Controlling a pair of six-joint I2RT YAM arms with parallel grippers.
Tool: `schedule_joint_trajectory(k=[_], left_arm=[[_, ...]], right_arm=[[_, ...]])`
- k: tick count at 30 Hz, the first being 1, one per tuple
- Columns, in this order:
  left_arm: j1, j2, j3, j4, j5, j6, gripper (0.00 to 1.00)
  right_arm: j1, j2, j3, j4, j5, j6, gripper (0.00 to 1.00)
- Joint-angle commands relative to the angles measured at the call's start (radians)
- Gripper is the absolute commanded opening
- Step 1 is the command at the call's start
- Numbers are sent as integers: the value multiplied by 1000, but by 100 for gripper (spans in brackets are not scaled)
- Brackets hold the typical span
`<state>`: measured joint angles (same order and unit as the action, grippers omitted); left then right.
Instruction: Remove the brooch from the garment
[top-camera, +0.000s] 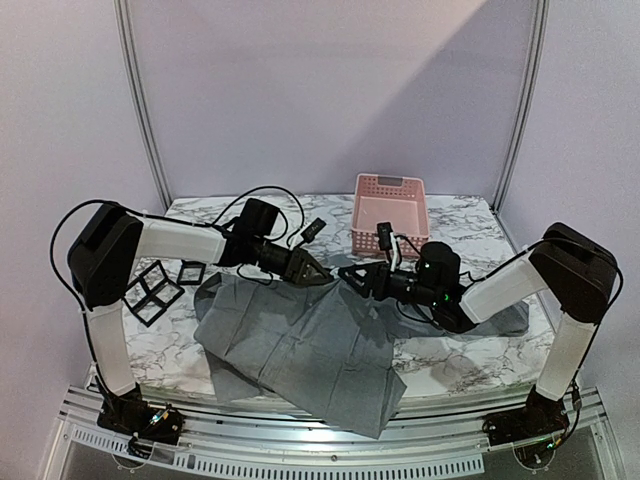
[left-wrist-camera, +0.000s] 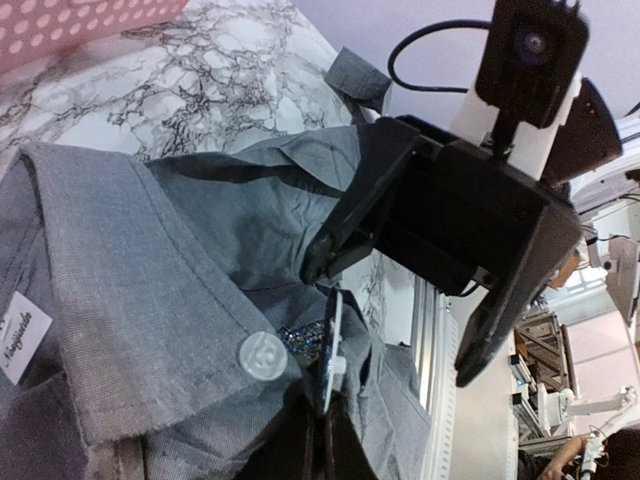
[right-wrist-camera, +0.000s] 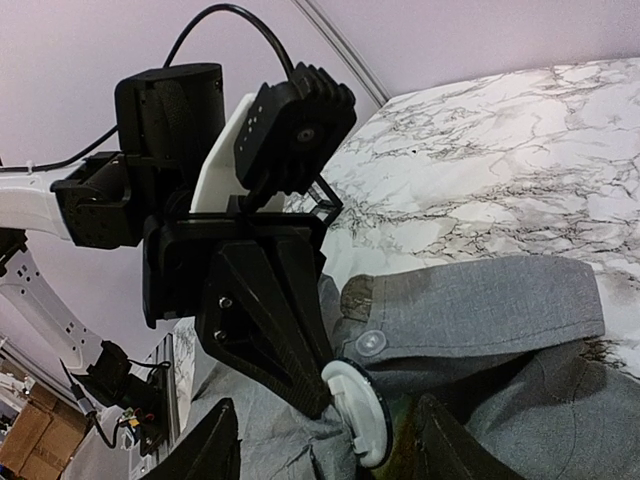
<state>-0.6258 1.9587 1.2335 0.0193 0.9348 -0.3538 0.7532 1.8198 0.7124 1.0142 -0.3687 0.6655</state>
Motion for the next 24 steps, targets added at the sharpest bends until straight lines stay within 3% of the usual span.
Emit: schedule_joint_trajectory(k=[1,6,24], left_arm=[[-12,-2,24,-13,6,21,0],[-12,-3,24,-13,6,21,0],[-14,-8,24,-13,7,20,0]], right_arm=[[-1,-19,-12,-41,-35,-17,58],[-1,1,-7,-31,-46,-3,57],[-7,64,18,22,-85,57,33]])
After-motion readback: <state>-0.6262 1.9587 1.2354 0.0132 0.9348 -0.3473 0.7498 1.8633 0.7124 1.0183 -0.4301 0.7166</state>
